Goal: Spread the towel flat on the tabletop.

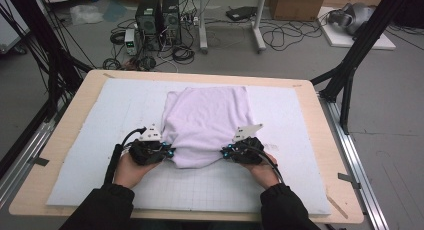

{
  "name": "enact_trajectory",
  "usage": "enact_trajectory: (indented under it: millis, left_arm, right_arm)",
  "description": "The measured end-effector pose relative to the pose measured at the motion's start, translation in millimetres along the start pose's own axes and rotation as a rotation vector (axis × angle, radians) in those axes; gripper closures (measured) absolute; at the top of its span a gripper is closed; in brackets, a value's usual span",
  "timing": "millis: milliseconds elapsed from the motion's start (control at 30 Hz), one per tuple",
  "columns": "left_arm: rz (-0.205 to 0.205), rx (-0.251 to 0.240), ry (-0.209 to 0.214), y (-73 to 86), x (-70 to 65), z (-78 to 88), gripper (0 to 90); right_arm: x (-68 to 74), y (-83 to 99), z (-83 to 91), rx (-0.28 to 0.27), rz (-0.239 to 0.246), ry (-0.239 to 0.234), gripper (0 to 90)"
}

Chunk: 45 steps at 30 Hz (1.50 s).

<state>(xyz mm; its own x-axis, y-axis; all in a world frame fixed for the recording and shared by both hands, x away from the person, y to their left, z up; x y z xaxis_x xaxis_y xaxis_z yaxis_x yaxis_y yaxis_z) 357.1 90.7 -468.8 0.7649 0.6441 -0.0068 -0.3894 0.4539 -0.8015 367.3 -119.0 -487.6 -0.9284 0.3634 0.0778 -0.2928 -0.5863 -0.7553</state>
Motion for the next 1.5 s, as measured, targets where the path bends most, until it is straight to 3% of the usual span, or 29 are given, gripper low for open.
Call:
enact_trajectory:
  millis: [100,133,167,200,300,367,433,567,600,667,700,733,767,800,833,867,933,1033,1133,1200,1300,1367,1400,1467,1500]
  left_arm:
    - [0.03,-0.034,0.032,-4.7,-3.9,12.2,82.6]
    - [0.035,-0.051,0.032,-7.3,-5.8,17.6,82.6]
    - [0.047,-0.072,0.054,-12.7,-14.3,28.2,82.6]
    - [0.047,-0.072,0.054,-12.7,-14.3,28.2,82.6]
    - [0.02,-0.107,0.064,-22.9,-29.7,48.6,82.6]
    - [0.009,-0.123,0.069,-30.0,-39.3,61.9,81.7]
    - [-0.015,-0.114,0.044,-37.6,-44.0,67.2,80.5]
    - [-0.007,-0.081,0.008,-39.4,-31.8,51.4,81.2]
    - [0.022,-0.058,-0.018,-39.0,-17.7,33.8,81.3]
    - [0.038,-0.047,-0.026,-38.9,-10.3,24.0,81.3]
    - [0.056,-0.018,-0.043,-37.6,2.3,2.7,81.3]
    - [0.056,-0.018,-0.043,-37.6,2.3,2.7,81.3]
    - [0.064,0.0,-0.048,-36.1,7.8,-7.9,81.3]
    - [0.064,0.015,-0.058,-34.0,13.5,-17.8,81.2]
    - [0.1,0.023,-0.067,-31.0,22.5,-35.2,81.3]
    - [0.1,0.023,-0.067,-31.0,22.5,-35.2,81.3]
    - [0.127,0.023,-0.063,-29.5,28.1,-46.0,81.1]
    - [0.129,0.001,-0.071,-31.9,32.2,-45.2,77.3]
    - [0.103,0.003,-0.074,-32.0,31.4,-36.3,64.7]
    - [0.081,-0.033,-0.072,-36.6,28.4,-16.4,60.0]
    - [0.062,-0.039,-0.077,-34.9,25.1,0.2,52.0]
    - [0.056,-0.049,-0.07,-33.4,23.1,3.9,50.3]
    - [0.052,-0.055,-0.054,-28.1,18.6,5.9,50.0]
    - [0.035,-0.034,-0.052,-21.2,17.4,1.4,50.3]
    - [0.035,-0.034,-0.052,-21.2,17.4,1.4,50.5]
  right_arm:
    - [7.5,-7.4,13.4,-0.028,0.019,-0.005,86.6]
    - [16.7,-15.3,27.1,-0.06,0.03,-0.024,86.8]
    - [22.2,-19.1,33.4,-0.068,0.034,-0.031,86.8]
    - [27.9,-22.3,39.5,-0.068,0.04,-0.039,86.8]
    - [39.6,-29.2,52.9,-0.066,0.056,-0.048,86.8]
    - [52.4,-39.6,72.8,-0.08,0.083,-0.058,86.8]
    - [52.9,-45.8,80.1,-0.086,0.086,-0.063,86.8]
    - [40.2,-49.3,75.2,-0.07,0.087,-0.039,86.8]
    - [21.8,-47.9,64.5,-0.054,0.054,-0.014,86.7]
    - [0.3,-42.6,49.9,-0.03,0.0,0.01,86.8]
    - [-10.9,-38.5,42.2,-0.008,-0.011,0.03,86.8]
    - [-20.9,-33.5,34.3,0.014,-0.031,0.043,86.7]
    - [-20.9,-33.5,34.3,0.014,-0.031,0.043,86.7]
    - [-39.9,-23.5,20.6,0.037,-0.08,0.055,86.7]
    - [-47.0,-18.7,14.8,0.045,-0.107,0.057,86.7]
    - [-47.0,-18.7,14.8,0.045,-0.107,0.057,86.7]
    - [-61.8,-6.7,0.2,0.061,-0.156,0.064,86.3]
    - [-63.4,-3.6,-5.7,0.062,-0.174,0.059,83.1]
    - [-58.7,-10.4,4.4,0.027,-0.163,0.073,74.6]
    - [-53.1,-16.7,16.6,-0.008,-0.155,0.097,70.1]
    - [-35.3,-25.3,35.6,-0.087,-0.118,0.103,66.0]
    - [-27.6,-26.1,39.5,-0.101,-0.103,0.098,65.1]
    - [-11.7,-24.1,40.9,-0.087,-0.101,0.052,63.5]
    - [-0.1,-21.4,36.4,-0.08,-0.053,0.054,63.4]
    - [-0.1,-21.4,36.4,-0.08,-0.053,0.054,63.4]
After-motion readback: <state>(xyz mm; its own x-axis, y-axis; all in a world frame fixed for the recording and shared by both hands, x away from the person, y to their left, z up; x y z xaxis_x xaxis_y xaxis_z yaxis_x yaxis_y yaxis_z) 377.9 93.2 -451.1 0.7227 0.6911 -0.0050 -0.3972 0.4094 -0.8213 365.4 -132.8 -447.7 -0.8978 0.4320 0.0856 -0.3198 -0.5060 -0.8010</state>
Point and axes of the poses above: each handheld gripper's, and its own axes: z roughly backward along the jaws, y roughly out of its underside, x roughly to its left, the point moved 10 cm from there along -z, roughly forward along the jaws, and after that the axes turned 4 degrees about -y, right-handed, at the moved point
